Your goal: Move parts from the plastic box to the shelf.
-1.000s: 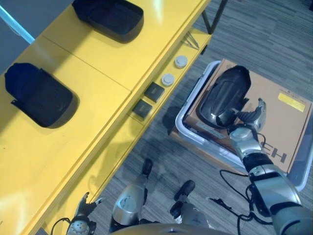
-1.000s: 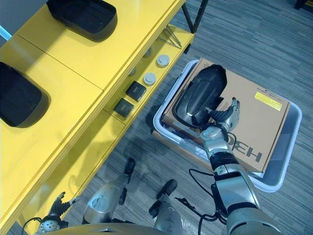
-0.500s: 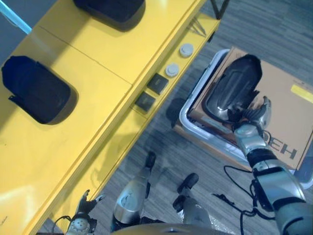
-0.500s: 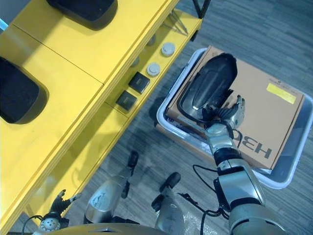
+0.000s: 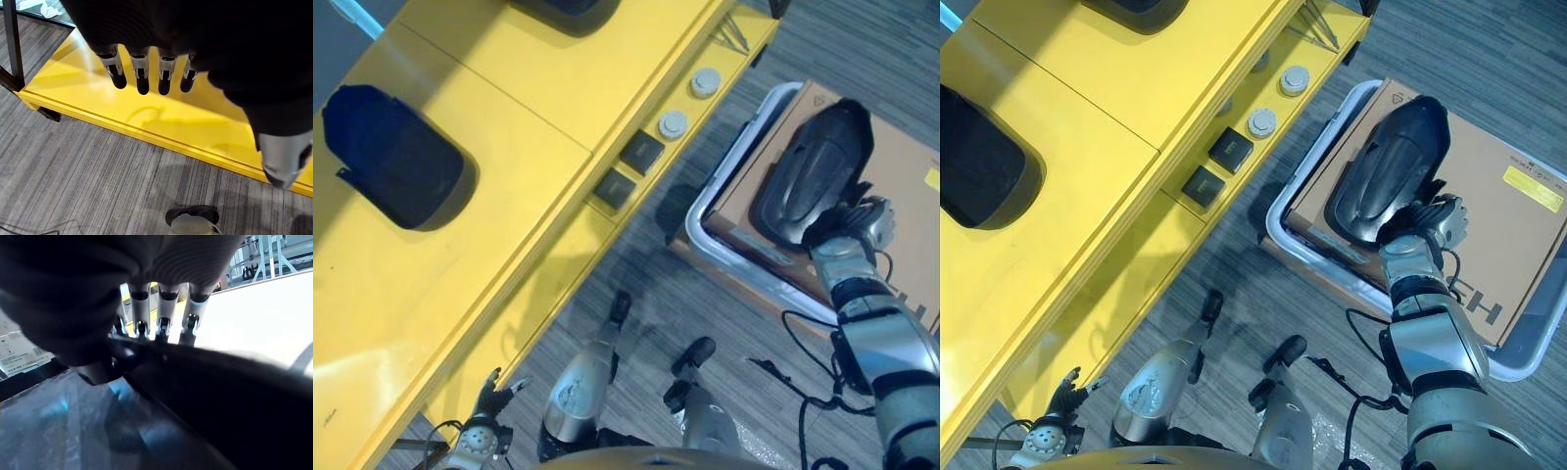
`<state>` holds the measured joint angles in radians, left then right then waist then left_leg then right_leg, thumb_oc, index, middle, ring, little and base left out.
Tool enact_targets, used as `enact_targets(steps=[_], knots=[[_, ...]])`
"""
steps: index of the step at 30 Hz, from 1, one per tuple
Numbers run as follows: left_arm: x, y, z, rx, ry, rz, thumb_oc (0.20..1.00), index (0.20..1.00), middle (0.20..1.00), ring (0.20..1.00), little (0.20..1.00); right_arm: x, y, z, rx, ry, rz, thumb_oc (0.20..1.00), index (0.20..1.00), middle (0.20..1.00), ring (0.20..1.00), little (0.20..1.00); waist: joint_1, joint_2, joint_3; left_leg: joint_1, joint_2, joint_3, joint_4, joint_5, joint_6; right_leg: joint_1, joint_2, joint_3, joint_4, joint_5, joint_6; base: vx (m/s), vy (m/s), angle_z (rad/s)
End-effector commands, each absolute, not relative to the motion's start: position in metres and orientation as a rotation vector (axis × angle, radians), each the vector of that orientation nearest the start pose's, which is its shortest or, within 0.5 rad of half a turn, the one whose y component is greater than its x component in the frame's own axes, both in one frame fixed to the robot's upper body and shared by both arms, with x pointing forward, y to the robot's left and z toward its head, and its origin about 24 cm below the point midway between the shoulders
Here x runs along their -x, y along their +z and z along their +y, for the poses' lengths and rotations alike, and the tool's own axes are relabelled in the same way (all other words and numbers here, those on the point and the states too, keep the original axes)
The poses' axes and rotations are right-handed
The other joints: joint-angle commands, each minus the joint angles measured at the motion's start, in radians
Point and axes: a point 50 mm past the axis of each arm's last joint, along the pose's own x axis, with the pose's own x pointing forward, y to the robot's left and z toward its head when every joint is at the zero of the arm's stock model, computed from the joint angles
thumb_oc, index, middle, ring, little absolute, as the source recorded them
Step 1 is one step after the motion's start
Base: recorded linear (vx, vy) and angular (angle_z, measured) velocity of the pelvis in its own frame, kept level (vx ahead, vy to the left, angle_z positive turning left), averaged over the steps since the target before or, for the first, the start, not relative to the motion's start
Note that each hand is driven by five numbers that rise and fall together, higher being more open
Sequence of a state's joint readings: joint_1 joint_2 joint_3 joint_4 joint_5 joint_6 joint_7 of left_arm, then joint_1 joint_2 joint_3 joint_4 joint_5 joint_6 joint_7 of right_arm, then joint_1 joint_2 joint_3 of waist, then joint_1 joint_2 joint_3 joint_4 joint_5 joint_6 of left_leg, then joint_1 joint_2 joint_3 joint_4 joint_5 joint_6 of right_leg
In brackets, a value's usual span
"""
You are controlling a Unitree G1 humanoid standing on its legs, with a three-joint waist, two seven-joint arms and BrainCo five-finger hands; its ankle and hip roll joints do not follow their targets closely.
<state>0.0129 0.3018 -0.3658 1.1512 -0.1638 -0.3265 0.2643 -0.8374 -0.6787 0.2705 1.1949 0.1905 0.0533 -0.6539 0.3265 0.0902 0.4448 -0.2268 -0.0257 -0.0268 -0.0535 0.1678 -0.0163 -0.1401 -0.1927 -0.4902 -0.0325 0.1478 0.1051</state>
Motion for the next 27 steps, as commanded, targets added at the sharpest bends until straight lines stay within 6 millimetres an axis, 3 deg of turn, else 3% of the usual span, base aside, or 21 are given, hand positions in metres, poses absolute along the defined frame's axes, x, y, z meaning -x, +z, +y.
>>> enact_targets(steps=[1,8,17,20,27], knots=[[-0.124,-0.136,0.245,-0.459,0.137,0.807,1.0,1.0,1.0,1.0,1.0,-0.328,0.091,-0.356,0.727,-0.871,0.302,0.2,0.2,0.2,0.2,0.2,0.016,-0.02,-0.025,-0.087,-0.009,-0.026,0.063,-0.079,-0.003,-0.002,-0.061,0.052,0.076,-0.089,0.069,-0.02,-0.044,0.02],[-0.141,-0.123,0.243,-0.458,0.116,0.673,1.0,1.0,1.0,1.0,1.0,-0.326,0.093,-0.348,0.598,-0.913,0.152,0.2,0.2,0.2,0.2,0.2,-0.002,-0.048,-0.075,-0.013,0.012,-0.006,0.037,-0.09,-0.01,0.059,-0.04,0.047,0.051,-0.087,0.069,0.01,-0.087,0.02],[-0.207,-0.064,0.223,-0.134,0.028,0.414,1.0,1.0,1.0,1.0,1.0,-0.311,0.14,-0.324,0.47,-0.887,-0.182,0.2,0.2,0.2,0.2,0.2,-0.084,-0.107,-0.224,0.132,0.051,0.053,-0.001,-0.09,-0.01,0.165,-0.005,0.081,0.001,-0.055,0.059,0.1,-0.078,-0.19],[-0.226,-0.049,0.206,-0.028,-0.014,0.389,1.0,1.0,1.0,1.0,1.0,-0.305,0.144,-0.311,0.465,-0.821,-0.215,0.2,0.2,0.2,0.2,0.2,-0.126,-0.115,-0.275,0.175,0.058,0.075,-0.012,-0.091,-0.009,0.189,0.002,0.104,-0.013,-0.048,0.058,0.15,-0.008,-0.41],[-0.27,-0.025,0.148,0.247,-0.183,0.435,1.0,1.0,1.0,1.0,1.0,-0.305,0.119,-0.284,0.45,-0.608,-0.174,0.2,0.2,0.2,0.2,0.2,-0.222,-0.107,-0.352,0.246,0.072,0.138,-0.025,-0.101,-0.009,0.221,0.006,0.151,-0.032,-0.041,0.061,0.08,0.011,-0.33]])
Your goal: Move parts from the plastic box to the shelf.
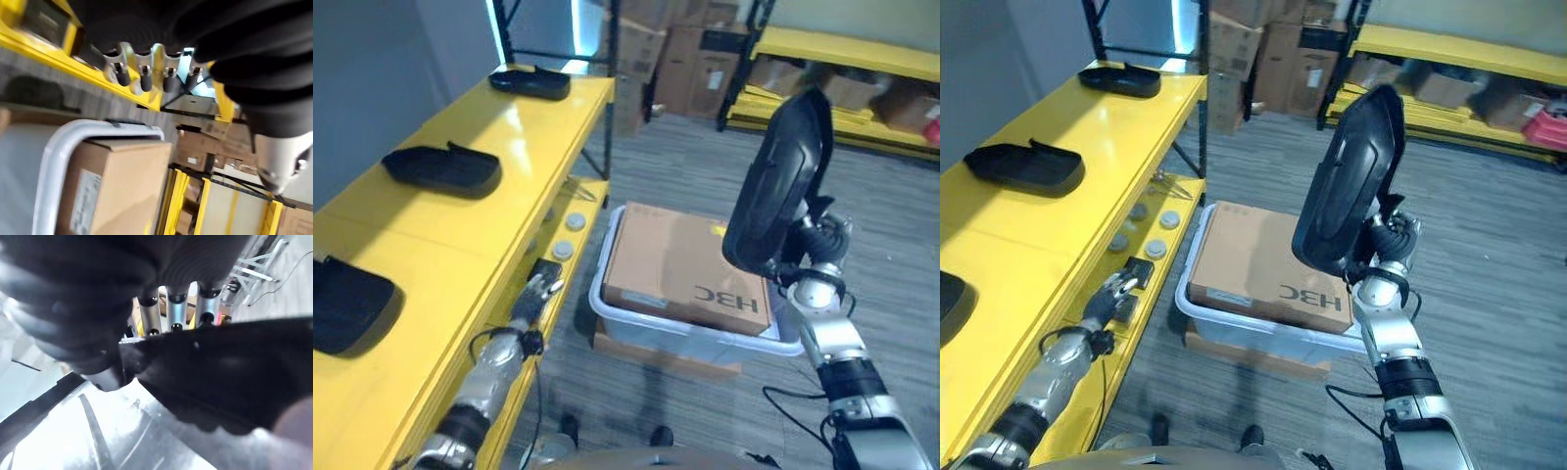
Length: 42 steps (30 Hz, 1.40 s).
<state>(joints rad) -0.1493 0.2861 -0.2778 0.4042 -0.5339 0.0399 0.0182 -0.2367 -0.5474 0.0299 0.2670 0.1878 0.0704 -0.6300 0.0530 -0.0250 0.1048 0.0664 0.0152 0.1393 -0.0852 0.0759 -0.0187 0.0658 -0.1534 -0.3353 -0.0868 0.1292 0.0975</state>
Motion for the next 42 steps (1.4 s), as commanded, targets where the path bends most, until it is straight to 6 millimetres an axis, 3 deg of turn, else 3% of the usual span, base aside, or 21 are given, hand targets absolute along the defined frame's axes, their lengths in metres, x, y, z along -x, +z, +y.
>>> enact_targets(steps=[1,3,5,8,15,16,20,32,38,42], knots=[[-0.275,-0.021,0.141,0.269,-0.207,0.431,1.0,1.0,1.0,1.0,1.0,-0.306,0.115,-0.28,0.458,-0.582,-0.166,0.2,0.2,0.2,0.2,0.2,0.043,0.01,-0.017,-0.041,0.031,-0.022,0.006,-0.011,-0.005,0.018,-0.034,0.001,0.021,-0.023,0.069,0.05,0.009,-0.2],[-0.291,-0.002,0.113,0.327,-0.3,0.415,1.0,1.0,1.0,1.0,1.0,-0.316,0.103,-0.258,0.477,-0.491,-0.142,0.2,0.2,0.2,0.2,0.2,0.023,0.017,-0.036,-0.025,0.035,-0.008,0.005,-0.013,-0.003,0.022,-0.035,0.013,0.02,-0.022,0.07,0.06,0.005,-0.28],[-0.296,0.004,0.106,0.333,-0.329,0.413,1.0,1.0,1.0,1.0,1.0,-0.32,0.101,-0.251,0.478,-0.464,-0.138,0.2,0.2,0.2,0.2,0.2,0.018,0.019,-0.042,-0.022,0.035,-0.005,0.005,-0.014,-0.003,0.023,-0.035,0.016,0.02,-0.022,0.071,0.04,-0.006,-0.1],[-0.303,0.021,0.071,0.342,-0.478,0.411,1.0,1.0,1.0,1.0,1.0,-0.332,0.095,-0.225,0.487,-0.373,-0.121,0.2,0.2,0.2,0.2,0.2,-0.001,0.022,-0.062,-0.013,0.037,0.01,0.006,-0.018,-0.002,0.02,-0.034,0.027,0.021,-0.023,0.072,0.04,-0.01,-0.03],[-0.294,0.03,0.033,0.262,-0.754,0.484,1.0,1.0,1.0,1.0,1.0,-0.343,0.094,-0.209,0.512,-0.3,-0.088,0.2,0.2,0.2,0.2,0.2,-0.018,0.027,-0.087,-0.003,0.039,0.016,0.005,-0.027,-0.002,0.017,-0.029,0.041,0.02,-0.028,0.073,0.03,0.001,-0.05],[-0.29,0.041,0.02,0.269,-0.82,0.459,1.0,1.0,1.0,1.0,1.0,-0.345,0.09,-0.205,0.532,-0.262,-0.066,0.2,0.2,0.2,0.2,0.2,-0.023,0.03,-0.093,0.001,0.04,0.017,0.002,-0.028,-0.002,0.018,-0.028,0.044,0.019,-0.028,0.074,0.0,0.0,0.0],[-0.287,0.055,0.004,0.284,-0.858,0.44,1.0,1.0,1.0,1.0,1.0,-0.348,0.083,-0.191,0.553,-0.196,-0.045,0.2,0.2,0.2,0.2,0.2,-0.028,0.033,-0.101,0.004,0.038,0.017,0.0,-0.028,-0.001,0.018,-0.026,0.046,0.017,-0.027,0.074,0.01,0.005,-0.02],[-0.28,0.055,-0.015,0.325,-0.9,0.485,1.0,1.0,1.0,1.0,1.0,-0.351,0.075,-0.145,0.591,-0.022,-0.038,0.2,0.2,0.2,0.2,0.2,-0.027,0.031,-0.116,0.007,0.036,0.013,-0.002,-0.03,0.0,0.017,-0.019,0.049,0.014,-0.029,0.069,0.0,0.0,-0.01],[-0.279,0.048,-0.016,0.229,-0.884,0.471,1.0,1.0,1.0,1.0,1.0,-0.35,0.074,-0.124,0.62,0.043,-0.043,0.2,0.2,0.2,0.2,0.2,-0.024,0.031,-0.117,0.01,0.036,0.011,-0.001,-0.029,-0.001,0.017,-0.017,0.051,0.015,-0.031,0.066,0.0,0.0,0.0],[-0.285,0.047,-0.011,0.169,-0.822,0.433,1.0,1.0,1.0,1.0,1.0,-0.347,0.072,-0.122,0.626,0.042,-0.039,0.2,0.2,0.2,0.2,0.2,-0.024,0.031,-0.115,0.012,0.036,0.011,-0.001,-0.03,-0.001,0.019,-0.015,0.053,0.016,-0.032,0.066,0.0,0.0,0.0]])
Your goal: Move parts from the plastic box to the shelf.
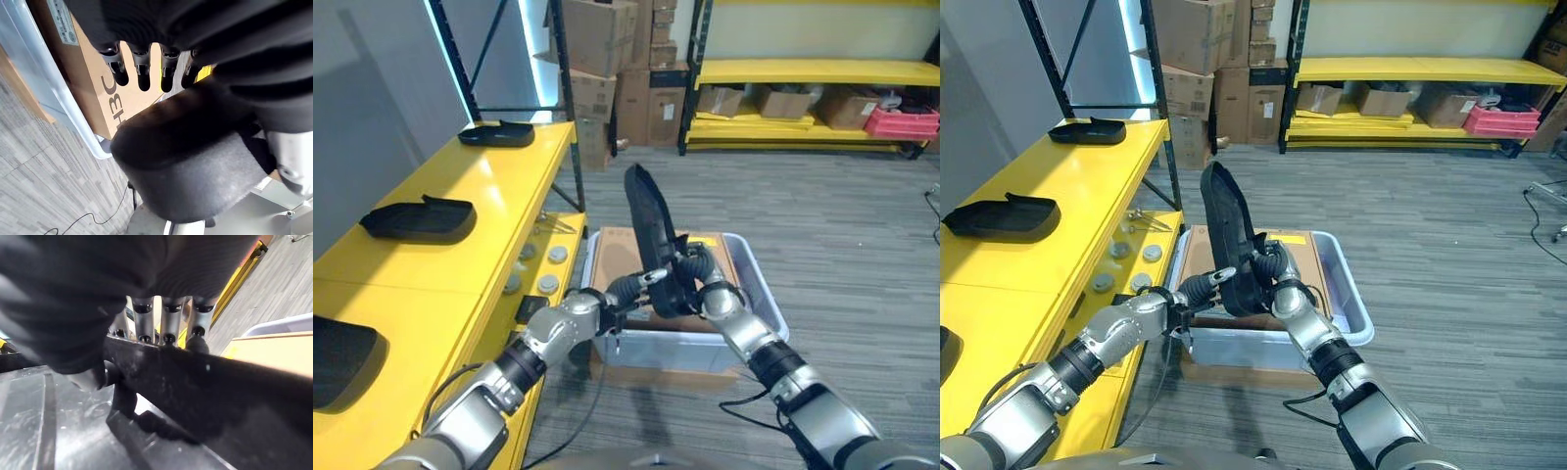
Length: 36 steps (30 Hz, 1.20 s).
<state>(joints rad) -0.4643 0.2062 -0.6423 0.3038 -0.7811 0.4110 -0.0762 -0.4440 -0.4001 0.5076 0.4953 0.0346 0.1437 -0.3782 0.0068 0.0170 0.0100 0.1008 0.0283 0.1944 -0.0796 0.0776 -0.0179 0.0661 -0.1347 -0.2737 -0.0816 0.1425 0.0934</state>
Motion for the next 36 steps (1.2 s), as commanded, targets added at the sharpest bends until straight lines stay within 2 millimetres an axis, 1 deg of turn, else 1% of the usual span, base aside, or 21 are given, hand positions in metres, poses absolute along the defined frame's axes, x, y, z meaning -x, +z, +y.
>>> enact_targets(steps=[1,4,7,10,11,12,16,21,24,31,32,33,34,36], knots=[[-0.287,0.048,-0.008,0.156,-0.798,0.422,1.0,1.0,1.0,1.0,1.0,-0.347,0.072,-0.122,0.62,0.029,-0.035,0.2,0.2,0.2,0.2,0.2,0.023,-0.011,-0.02,-0.021,0.023,-0.044,-0.007,-0.032,-0.002,0.021,-0.033,-0.009,0.01,-0.046,0.07,0.0,0.0,0.0],[-0.294,0.048,0.003,0.141,-0.725,0.394,1.0,1.0,1.0,1.0,1.0,-0.347,0.077,-0.127,0.611,-0.002,-0.037,0.2,0.2,0.2,0.2,0.2,0.024,-0.01,-0.016,-0.017,0.023,-0.047,-0.007,-0.032,-0.002,0.024,-0.033,-0.01,0.011,-0.046,0.07,0.0,0.0,0.0],[-0.303,0.051,0.018,0.062,-0.639,0.337,1.0,1.0,1.0,1.0,1.0,-0.346,0.08,-0.134,0.601,-0.027,-0.041,0.2,0.2,0.2,0.2,0.2,0.03,-0.01,-0.012,-0.016,0.022,-0.05,-0.006,-0.033,-0.002,0.028,-0.033,-0.012,0.011,-0.047,0.069,0.0,0.0,0.0],[-0.309,0.055,0.026,0.032,-0.614,0.278,1.0,1.0,1.0,1.0,1.0,-0.347,0.081,-0.141,0.589,-0.056,-0.031,0.2,0.2,0.2,0.2,0.2,0.036,-0.012,-0.01,-0.015,0.021,-0.055,-0.007,-0.034,-0.001,0.031,-0.033,-0.017,0.01,-0.048,0.069,0.0,0.0,0.0],[-0.31,0.056,0.027,0.024,-0.599,0.276,0.398,0.398,0.398,0.398,0.398,-0.347,0.08,-0.142,0.587,-0.062,-0.026,0.2,0.2,0.2,0.2,0.2,0.038,-0.012,-0.009,-0.014,0.021,-0.056,-0.007,-0.034,-0.001,0.033,-0.033,-0.018,0.01,-0.048,0.068,0.0,0.0,0.0],[-0.312,0.057,0.03,0.015,-0.581,0.263,0.2,0.2,0.2,0.2,0.2,-0.347,0.079,-0.142,0.585,-0.067,-0.022,0.2,0.2,0.2,0.2,0.2,0.04,-0.012,-0.008,-0.014,0.021,-0.057,-0.007,-0.034,-0.001,0.033,-0.033,-0.019,0.01,-0.048,0.068,0.0,0.0,0.0],[-0.315,0.062,0.035,0.005,-0.567,0.215,0.2,0.2,0.2,0.2,0.2,-0.346,0.073,-0.148,0.581,-0.079,-0.008,0.2,0.2,0.2,0.2,0.2,0.045,-0.014,-0.006,-0.014,0.021,-0.06,-0.006,-0.033,-0.001,0.035,-0.034,-0.024,0.011,-0.047,0.067,0.0,0.0,0.0],[-0.311,0.057,0.028,0.023,-0.573,0.243,0.2,0.2,0.2,0.2,0.2,-0.345,0.068,-0.147,0.56,-0.092,0.006,0.2,0.2,0.2,0.2,0.2,0.042,-0.016,-0.001,-0.011,0.02,-0.063,-0.006,-0.035,0.001,0.037,-0.033,-0.025,0.013,-0.048,0.065,0.0,0.0,0.0],[-0.311,0.055,0.026,0.009,-0.571,0.23,0.2,0.2,0.2,0.2,0.2,-0.345,0.067,-0.146,0.554,-0.093,0.006,0.2,0.2,0.2,0.2,0.2,0.04,-0.016,0.001,-0.009,0.02,-0.063,-0.007,-0.036,0.002,0.038,-0.033,-0.024,0.014,-0.049,0.065,0.0,0.0,0.0],[-0.313,0.064,0.024,-0.007,-0.514,0.154,0.2,0.2,0.2,0.2,0.2,-0.342,0.062,-0.141,0.474,-0.098,0.034,0.2,0.2,0.2,0.2,0.2,0.033,-0.017,0.002,-0.007,0.019,-0.063,-0.007,-0.038,0.002,0.038,-0.031,-0.019,0.014,-0.051,0.063,0.0,0.0,0.0],[-0.314,0.066,0.024,-0.009,-0.503,0.144,0.2,0.2,0.2,0.2,0.2,-0.342,0.062,-0.141,0.457,-0.1,0.041,0.344,0.344,0.344,0.344,0.344,0.033,-0.017,0.003,-0.006,0.018,-0.063,-0.008,-0.038,0.002,0.038,-0.031,-0.018,0.014,-0.051,0.063,0.0,0.0,0.0],[-0.315,0.068,0.025,-0.012,-0.489,0.131,0.2,0.2,0.2,0.2,0.2,-0.342,0.063,-0.141,0.433,-0.113,0.044,0.523,0.523,0.523,0.523,0.523,0.033,-0.017,0.004,-0.006,0.019,-0.064,-0.007,-0.037,0.001,0.038,-0.03,-0.018,0.014,-0.05,0.063,0.0,0.0,0.0],[-0.316,0.072,0.028,-0.021,-0.458,0.102,0.2,0.2,0.2,0.2,0.2,-0.341,0.064,-0.142,0.389,-0.146,0.049,1.0,1.0,1.0,1.0,1.0,0.034,-0.018,0.005,-0.006,0.018,-0.065,-0.008,-0.037,0.0,0.04,-0.03,-0.018,0.012,-0.05,0.063,0.0,0.0,0.0],[-0.319,0.077,0.037,-0.025,-0.398,0.061,0.2,0.2,0.2,0.2,0.2,-0.338,0.063,-0.143,0.284,-0.203,0.061,1.0,1.0,1.0,1.0,1.0,0.036,-0.016,0.008,-0.006,0.018,-0.068,-0.008,-0.036,0.0,0.041,-0.03,-0.019,0.011,-0.049,0.062,0.0,0.0,0.0]])
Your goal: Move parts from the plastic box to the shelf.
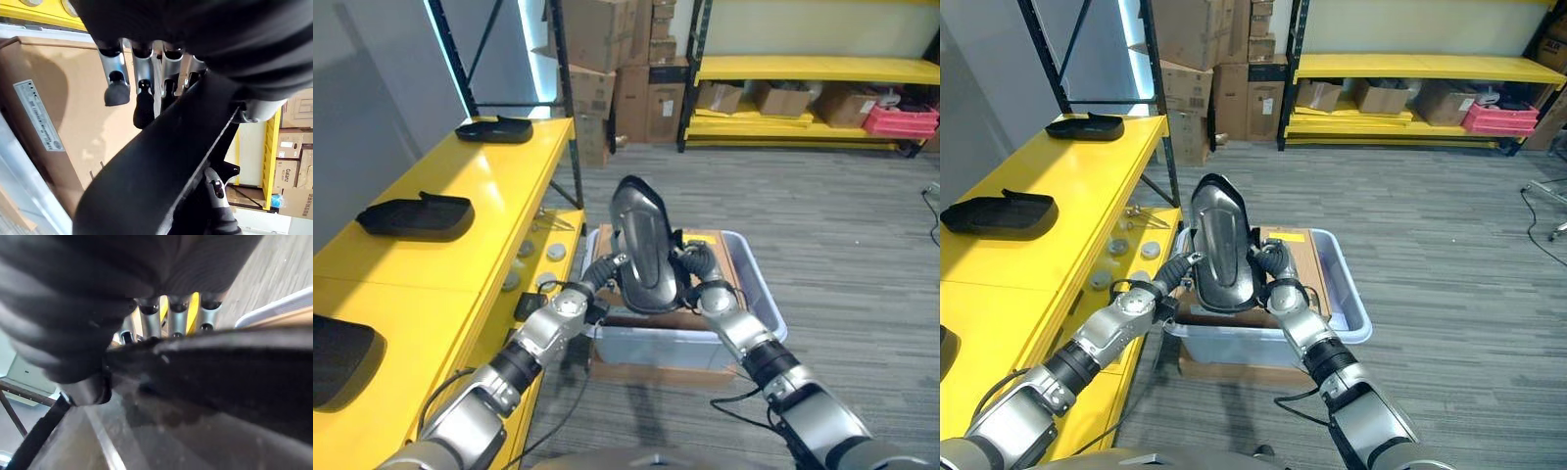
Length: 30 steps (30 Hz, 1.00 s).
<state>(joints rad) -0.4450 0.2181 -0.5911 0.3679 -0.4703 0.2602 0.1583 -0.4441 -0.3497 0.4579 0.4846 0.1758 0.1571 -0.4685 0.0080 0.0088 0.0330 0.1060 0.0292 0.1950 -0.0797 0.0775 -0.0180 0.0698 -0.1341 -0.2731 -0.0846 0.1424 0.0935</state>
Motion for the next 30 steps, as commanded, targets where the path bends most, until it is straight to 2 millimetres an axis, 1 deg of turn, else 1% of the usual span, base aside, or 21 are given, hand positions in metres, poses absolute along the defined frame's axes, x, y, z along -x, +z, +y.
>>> enact_targets(steps=[1,3,4,6,7,8,11,13,14,16,18,20,21,23,24,25,26,27,28,30], knots=[[-0.319,0.079,0.042,-0.029,-0.379,0.043,0.2,0.2,0.2,0.2,0.2,-0.335,0.061,-0.146,0.233,-0.226,0.063,1.0,1.0,1.0,1.0,1.0,0.035,-0.007,-0.014,-0.011,0.016,-0.069,-0.008,-0.036,0.001,0.037,-0.031,-0.019,0.014,-0.049,0.061,0.0,0.0,0.0],[-0.321,0.082,0.054,-0.04,-0.34,0.013,0.2,0.2,0.2,0.2,0.2,-0.329,0.058,-0.157,0.136,-0.266,0.062,1.0,1.0,1.0,1.0,1.0,0.035,-0.005,-0.012,-0.013,0.016,-0.07,-0.008,-0.036,0.001,0.037,-0.031,-0.019,0.012,-0.047,0.061,0.0,0.0,0.0],[-0.322,0.084,0.063,-0.046,-0.311,-0.003,0.2,0.2,0.2,0.2,0.2,-0.325,0.057,-0.166,0.073,-0.3,0.056,1.0,1.0,1.0,1.0,1.0,0.033,-0.005,-0.011,-0.013,0.015,-0.069,-0.008,-0.037,0.001,0.036,-0.032,-0.02,0.012,-0.046,0.062,0.0,0.0,0.0],[-0.323,0.086,0.079,-0.052,-0.266,-0.033,0.2,0.2,0.2,0.2,0.2,-0.319,0.057,-0.183,0.003,-0.354,0.044,1.0,1.0,1.0,1.0,1.0,0.032,-0.004,-0.011,-0.014,0.013,-0.069,-0.008,-0.038,0.002,0.037,-0.033,-0.021,0.01,-0.045,0.063,0.0,0.0,0.0],[-0.323,0.087,0.08,-0.053,-0.262,-0.036,0.2,0.2,0.2,0.2,0.2,-0.318,0.057,-0.184,-0.001,-0.36,0.042,1.0,1.0,1.0,1.0,1.0,0.032,-0.004,-0.012,-0.014,0.013,-0.069,-0.008,-0.038,0.002,0.037,-0.033,-0.021,0.01,-0.045,0.064,0.0,0.0,0.0],[-0.323,0.088,0.098,-0.056,-0.21,-0.06,0.2,0.2,0.2,0.2,0.2,-0.31,0.056,-0.204,-0.027,-0.418,0.028,1.0,1.0,1.0,1.0,1.0,0.03,-0.003,-0.012,-0.016,0.011,-0.068,-0.008,-0.039,0.004,0.036,-0.035,-0.022,0.009,-0.045,0.065,0.0,0.0,0.0],[-0.322,0.09,0.124,-0.057,-0.13,-0.086,0.2,0.2,0.2,0.2,0.2,-0.296,0.048,-0.232,0.017,-0.507,0.047,1.0,1.0,1.0,1.0,1.0,0.025,-0.003,-0.013,-0.018,0.007,-0.066,-0.008,-0.041,0.007,0.033,-0.038,-0.022,0.009,-0.044,0.069,0.0,0.0,0.0],[-0.32,0.09,0.144,-0.058,-0.056,-0.113,0.2,0.2,0.2,0.2,0.2,-0.28,0.031,-0.251,0.036,-0.567,0.134,1.0,1.0,1.0,1.0,1.0,0.018,-0.003,-0.013,-0.021,0.004,-0.062,-0.008,-0.043,0.009,0.028,-0.041,-0.02,0.009,-0.042,0.073,0.0,0.0,0.0],[-0.318,0.091,0.151,-0.056,-0.029,-0.125,0.2,0.2,0.2,0.2,0.2,-0.272,0.022,-0.257,0.065,-0.589,0.17,1.0,1.0,1.0,1.0,1.0,0.016,-0.003,-0.014,-0.023,0.001,-0.062,-0.008,-0.044,0.01,0.026,-0.042,-0.018,0.009,-0.041,0.074,-0.02,0.027,-0.03],[-0.315,0.093,0.169,-0.051,0.034,-0.158,0.2,0.2,0.2,0.2,0.2,-0.252,-0.002,-0.268,0.119,-0.632,0.296,1.0,1.0,1.0,1.0,1.0,0.009,-0.004,-0.015,-0.027,-0.005,-0.061,-0.008,-0.045,0.013,0.02,-0.046,-0.016,0.011,-0.04,0.077,-0.03,0.028,-0.05],[-0.31,0.097,0.183,-0.052,0.086,-0.188,0.2,0.2,0.2,0.2,0.2,-0.232,-0.027,-0.273,0.137,-0.654,0.419,1.0,1.0,1.0,1.0,1.0,0.006,-0.004,-0.014,-0.032,-0.01,-0.063,-0.008,-0.046,0.016,0.014,-0.051,-0.014,0.015,-0.039,0.08,-0.03,0.022,-0.15],[-0.305,0.106,0.199,-0.063,0.139,-0.24,0.2,0.2,0.2,0.2,0.2,-0.203,-0.06,-0.278,0.119,-0.669,0.594,1.0,1.0,1.0,1.0,1.0,0.01,-0.004,-0.011,-0.04,-0.021,-0.072,-0.008,-0.048,0.021,0.007,-0.057,-0.017,0.026,-0.041,0.083,-0.03,0.009,-0.11],[-0.3,0.115,0.211,-0.064,0.161,-0.279,0.2,0.2,0.2,0.2,0.2,-0.179,-0.083,-0.279,0.104,-0.677,0.71,1.0,1.0,1.0,1.0,1.0,0.021,-0.004,-0.009,-0.05,-0.031,-0.091,-0.008,-0.05,0.026,-0.001,-0.064,-0.016,0.043,-0.047,0.088,0.0,0.0,0.0],[-0.294,0.126,0.219,-0.07,0.184,-0.333,0.2,0.2,0.2,0.2,0.2,-0.156,-0.103,-0.276,0.104,-0.669,0.816,1.0,1.0,1.0,1.0,1.0,0.031,-0.003,-0.004,-0.061,-0.043,-0.122,-0.008,-0.052,0.035,-0.01,-0.065,-0.004,0.072,-0.062,0.088,-0.01,-0.025,0.0],[-0.291,0.133,0.222,-0.066,0.196,-0.365,0.2,0.2,0.2,0.2,0.2,-0.141,-0.114,-0.274,0.121,-0.646,0.893,1.0,1.0,1.0,1.0,1.0,0.031,-0.001,0.001,-0.065,-0.051,-0.154,-0.008,-0.054,0.041,-0.014,-0.051,0.024,0.094,-0.083,0.081,-0.06,-0.07,0.19],[-0.291,0.14,0.219,-0.059,0.184,-0.414,0.2,0.2,0.2,0.2,0.2,-0.114,-0.128,-0.273,0.148,-0.627,0.983,1.0,1.0,1.0,1.0,1.0,0.005,0.005,0.005,-0.086,-0.066,-0.243,-0.008,-0.036,0.054,-0.045,0.013,0.139,0.128,-0.103,0.048,-0.06,-0.067,0.5],[-0.291,0.143,0.217,-0.045,0.174,-0.435,0.2,0.2,0.2,0.2,0.2,-0.102,-0.134,-0.272,0.161,-0.625,1.015,1.0,1.0,1.0,1.0,1.0,-0.01,0.006,0.007,-0.094,-0.074,-0.284,-0.008,-0.028,0.056,-0.056,0.046,0.191,0.143,-0.115,0.033,-0.04,-0.055,1.41],[-0.289,0.148,0.214,-0.042,0.188,-0.461,0.2,0.2,0.2,0.2,0.2,-0.091,-0.139,-0.268,0.178,-0.593,1.059,1.0,1.0,1.0,1.0,1.0,-0.019,0.006,0.008,-0.105,-0.081,-0.317,-0.008,-0.025,0.054,-0.059,0.068,0.215,0.147,-0.129,0.024,-0.06,-0.065,2.34],[-0.287,0.152,0.215,-0.043,0.217,-0.478,0.2,0.2,0.2,0.2,0.2,-0.085,-0.143,-0.265,0.215,-0.531,1.097,1.0,1.0,1.0,1.0,1.0,-0.018,0.005,0.013,-0.119,-0.086,-0.338,-0.008,-0.008,0.051,-0.067,0.084,0.221,0.143,-0.122,0.016,-0.07,-0.092,2.5],[-0.281,0.155,0.22,-0.045,0.261,-0.508,0.2,0.2,0.2,0.2,0.2,-0.075,-0.148,-0.26,0.314,-0.409,1.141,1.0,1.0,1.0,1.0,1.0,-0.003,0.002,0.029,-0.132,-0.085,-0.368,-0.008,0.005,0.041,-0.058,0.103,0.217,0.138,-0.135,0.003,-0.11,-0.075,1.42]])
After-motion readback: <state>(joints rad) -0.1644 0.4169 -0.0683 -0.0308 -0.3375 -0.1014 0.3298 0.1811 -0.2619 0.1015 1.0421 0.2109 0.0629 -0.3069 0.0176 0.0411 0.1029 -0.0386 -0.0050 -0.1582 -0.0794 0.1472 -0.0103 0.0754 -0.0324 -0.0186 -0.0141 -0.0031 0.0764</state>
